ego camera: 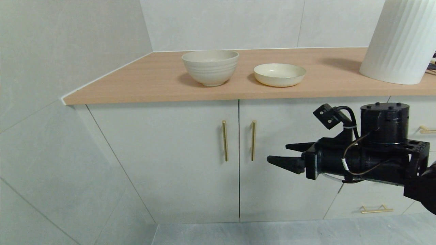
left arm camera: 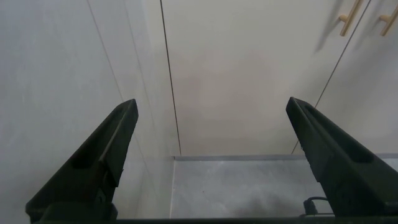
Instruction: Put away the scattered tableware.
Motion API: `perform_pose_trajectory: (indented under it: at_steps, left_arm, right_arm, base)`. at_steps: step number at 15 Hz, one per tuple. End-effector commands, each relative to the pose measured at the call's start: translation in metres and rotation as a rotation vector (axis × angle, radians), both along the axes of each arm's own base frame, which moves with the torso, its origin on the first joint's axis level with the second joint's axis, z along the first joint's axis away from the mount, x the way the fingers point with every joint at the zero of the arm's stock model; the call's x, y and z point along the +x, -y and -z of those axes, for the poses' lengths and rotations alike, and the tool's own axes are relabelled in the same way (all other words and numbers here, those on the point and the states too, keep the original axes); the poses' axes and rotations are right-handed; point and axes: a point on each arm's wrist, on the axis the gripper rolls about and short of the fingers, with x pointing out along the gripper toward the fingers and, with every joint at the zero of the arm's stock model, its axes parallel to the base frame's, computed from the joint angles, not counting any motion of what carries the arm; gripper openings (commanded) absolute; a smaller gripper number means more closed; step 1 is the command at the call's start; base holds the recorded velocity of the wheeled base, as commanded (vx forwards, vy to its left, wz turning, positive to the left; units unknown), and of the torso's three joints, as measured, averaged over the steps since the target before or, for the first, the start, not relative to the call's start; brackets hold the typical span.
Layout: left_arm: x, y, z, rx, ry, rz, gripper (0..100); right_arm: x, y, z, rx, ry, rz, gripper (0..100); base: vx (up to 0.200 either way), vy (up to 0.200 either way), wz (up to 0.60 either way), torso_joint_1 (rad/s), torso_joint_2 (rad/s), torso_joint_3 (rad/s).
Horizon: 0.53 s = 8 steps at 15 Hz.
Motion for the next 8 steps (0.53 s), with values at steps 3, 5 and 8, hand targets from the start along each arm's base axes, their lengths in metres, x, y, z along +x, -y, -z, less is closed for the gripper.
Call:
perform_pose_trajectory:
  at_steps: [3,5,8]
  left_arm:
    - [0.0,0.0,0.0,0.0,0.0,0.0,100]
    - [0.0,0.0,0.0,0.0,0.0,0.0,100]
    - [0.0,0.0,0.0,-0.002,0.0,0.0,100]
  right_arm:
    - [0.028,-0.025,0.021,0.001,-0.042,-0.02,100]
    - [0.04,-0.037,0.036,0.016,-0.039,-0.025,100]
    - [0.048,-0.044,0.045,0.09,-0.065,-0.009,100]
  base:
    - [0.0,0.0,0.0,0.0,0.0,0.0]
    - [0.0,0.0,0.0,0.0,0.0,0.0]
    - [0.0,0.0,0.0,0.0,0.0,0.0]
